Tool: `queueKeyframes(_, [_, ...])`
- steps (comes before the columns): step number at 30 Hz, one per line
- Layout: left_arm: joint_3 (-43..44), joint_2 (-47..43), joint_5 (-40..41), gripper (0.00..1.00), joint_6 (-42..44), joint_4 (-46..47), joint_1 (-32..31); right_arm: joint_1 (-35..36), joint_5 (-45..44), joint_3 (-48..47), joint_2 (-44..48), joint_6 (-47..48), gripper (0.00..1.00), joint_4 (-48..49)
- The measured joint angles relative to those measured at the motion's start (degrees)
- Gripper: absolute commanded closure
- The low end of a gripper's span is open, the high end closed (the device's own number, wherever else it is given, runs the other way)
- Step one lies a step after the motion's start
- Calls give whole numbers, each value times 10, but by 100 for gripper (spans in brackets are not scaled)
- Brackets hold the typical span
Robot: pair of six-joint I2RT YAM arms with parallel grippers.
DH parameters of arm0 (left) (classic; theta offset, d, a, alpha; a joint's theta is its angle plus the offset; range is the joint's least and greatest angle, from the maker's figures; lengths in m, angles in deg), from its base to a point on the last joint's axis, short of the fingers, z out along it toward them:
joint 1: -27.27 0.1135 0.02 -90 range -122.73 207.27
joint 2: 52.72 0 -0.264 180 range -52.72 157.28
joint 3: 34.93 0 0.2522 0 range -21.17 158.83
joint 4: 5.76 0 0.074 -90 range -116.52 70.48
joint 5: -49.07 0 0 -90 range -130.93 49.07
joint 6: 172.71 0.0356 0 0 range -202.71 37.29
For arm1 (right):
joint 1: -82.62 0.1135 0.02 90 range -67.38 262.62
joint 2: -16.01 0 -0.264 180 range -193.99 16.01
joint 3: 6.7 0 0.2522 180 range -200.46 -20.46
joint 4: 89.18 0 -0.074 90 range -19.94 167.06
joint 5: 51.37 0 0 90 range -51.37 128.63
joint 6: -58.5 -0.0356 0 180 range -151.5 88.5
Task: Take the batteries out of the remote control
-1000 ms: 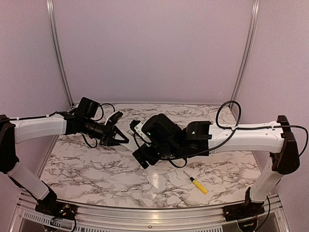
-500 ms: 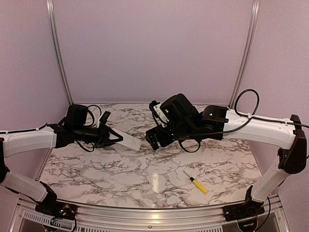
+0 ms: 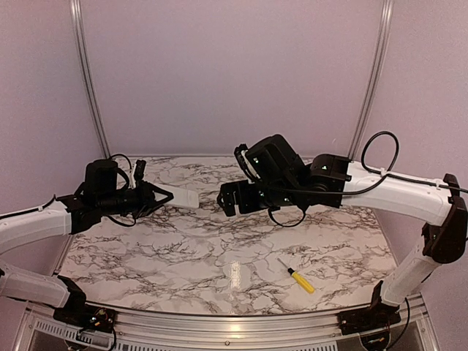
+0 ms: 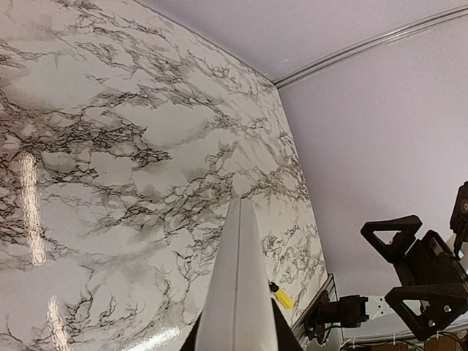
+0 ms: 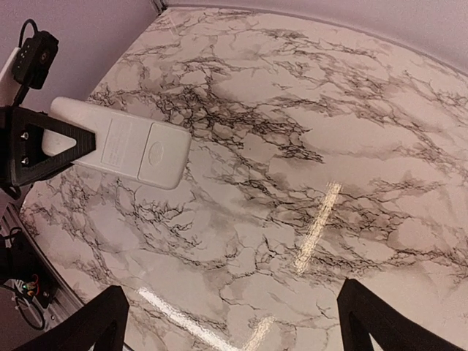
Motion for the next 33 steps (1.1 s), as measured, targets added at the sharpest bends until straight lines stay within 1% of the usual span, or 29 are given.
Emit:
queueKeyframes(4, [-26,0,3,100,-16,34,0,-2,10,0,0,-32,2,4])
queueKeyframes(9, [-41,21,-31,100,-39,84,1,-8,33,-7,-4,-57,2,12])
queueKeyframes(13, [-36,40,-71,100,-51,122,1,-54,94,-9,-10,-88,3,33])
queueKeyframes(18, [-34,71,-123,100,-85,197,1,-107,173,9,-11,-124,4,80])
queueKeyframes(24, [-25,130,-186,100,-167,317,1,-108,231,10,-15,-143,5,110])
queueKeyframes(27, [-14,155,-207,100,-200,360,1,-107,245,10,-16,-150,5,118])
queueKeyframes(33, [34,160,-219,100,-224,370,1,-114,261,10,-16,-163,5,120])
